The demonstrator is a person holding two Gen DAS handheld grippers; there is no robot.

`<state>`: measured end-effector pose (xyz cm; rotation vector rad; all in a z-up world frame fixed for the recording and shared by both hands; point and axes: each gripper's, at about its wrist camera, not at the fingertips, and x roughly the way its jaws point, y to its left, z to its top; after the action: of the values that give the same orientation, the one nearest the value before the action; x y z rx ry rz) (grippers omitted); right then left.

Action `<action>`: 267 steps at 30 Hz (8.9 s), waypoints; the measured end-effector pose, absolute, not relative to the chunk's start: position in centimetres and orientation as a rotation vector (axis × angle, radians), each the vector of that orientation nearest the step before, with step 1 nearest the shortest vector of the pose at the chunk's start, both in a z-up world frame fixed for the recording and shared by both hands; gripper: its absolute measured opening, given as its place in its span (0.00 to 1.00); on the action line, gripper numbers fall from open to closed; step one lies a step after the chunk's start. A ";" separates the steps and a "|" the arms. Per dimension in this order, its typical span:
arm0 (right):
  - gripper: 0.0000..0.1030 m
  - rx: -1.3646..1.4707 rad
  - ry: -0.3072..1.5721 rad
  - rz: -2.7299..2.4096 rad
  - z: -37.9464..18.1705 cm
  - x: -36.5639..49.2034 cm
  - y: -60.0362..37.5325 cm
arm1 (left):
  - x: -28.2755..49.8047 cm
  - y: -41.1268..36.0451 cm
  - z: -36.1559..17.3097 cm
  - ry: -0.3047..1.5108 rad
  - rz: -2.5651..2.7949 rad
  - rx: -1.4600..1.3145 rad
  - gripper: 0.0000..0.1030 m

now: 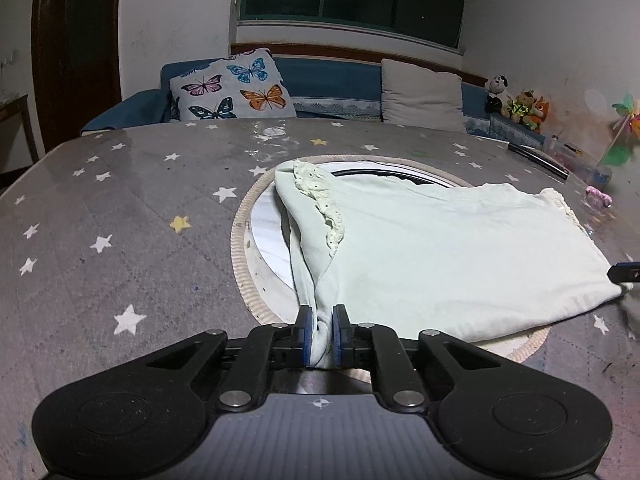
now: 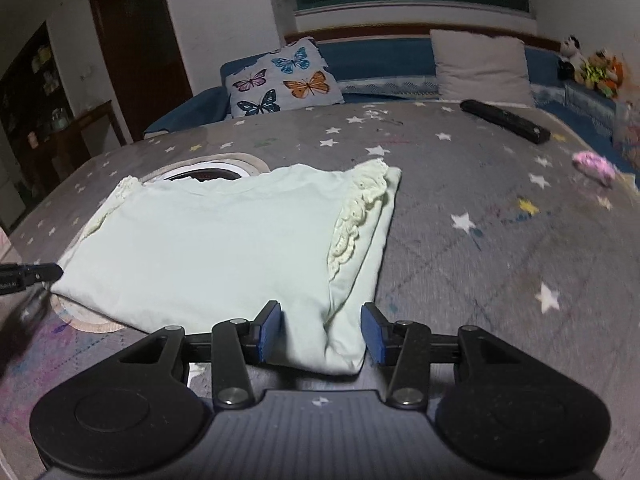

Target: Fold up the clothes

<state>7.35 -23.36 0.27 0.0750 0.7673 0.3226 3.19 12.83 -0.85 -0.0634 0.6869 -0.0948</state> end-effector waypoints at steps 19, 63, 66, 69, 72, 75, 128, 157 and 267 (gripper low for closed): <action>0.10 0.009 0.815 0.261 1.0 1.5 -26.9 | -5.2 10.1 -0.1 0.732 -0.197 -0.026 0.08; 0.57 -0.466 0.865 0.888 8.1 8.2 3.3 | -7.4 6.1 4.4 0.532 -0.203 -0.272 0.09; 0.57 -0.552 0.896 0.911 7.2 8.9 6.1 | -7.2 5.5 4.4 0.532 -0.222 -0.271 0.09; 0.57 -0.575 0.920 0.909 6.2 9.2 6.9 | -7.0 5.0 4.5 0.533 -0.238 -0.269 0.09; 0.52 -0.607 0.905 0.888 5.5 9.1 7.1 | -6.9 4.6 4.6 0.534 -0.256 -0.259 0.09; 0.25 -0.628 0.877 0.828 5.0 9.3 6.4 | -6.9 4.0 4.7 0.535 -0.273 -0.246 0.09; 0.22 0.277 0.769 0.504 3.6 11.7 -28.1 | -2.1 -8.1 3.4 0.685 -0.549 0.011 0.20; 0.09 0.369 0.793 0.455 1.5 12.0 -28.9 | -0.6 -7.2 2.3 0.701 -0.463 0.010 0.40; 0.41 0.191 0.724 0.424 0.9 17.2 -26.1 | 15.8 -6.4 -0.8 0.677 -0.156 0.228 1.00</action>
<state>17.22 -26.11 0.94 0.1911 0.7236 0.4244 15.84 -6.44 -0.76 0.2278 0.6774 -0.1561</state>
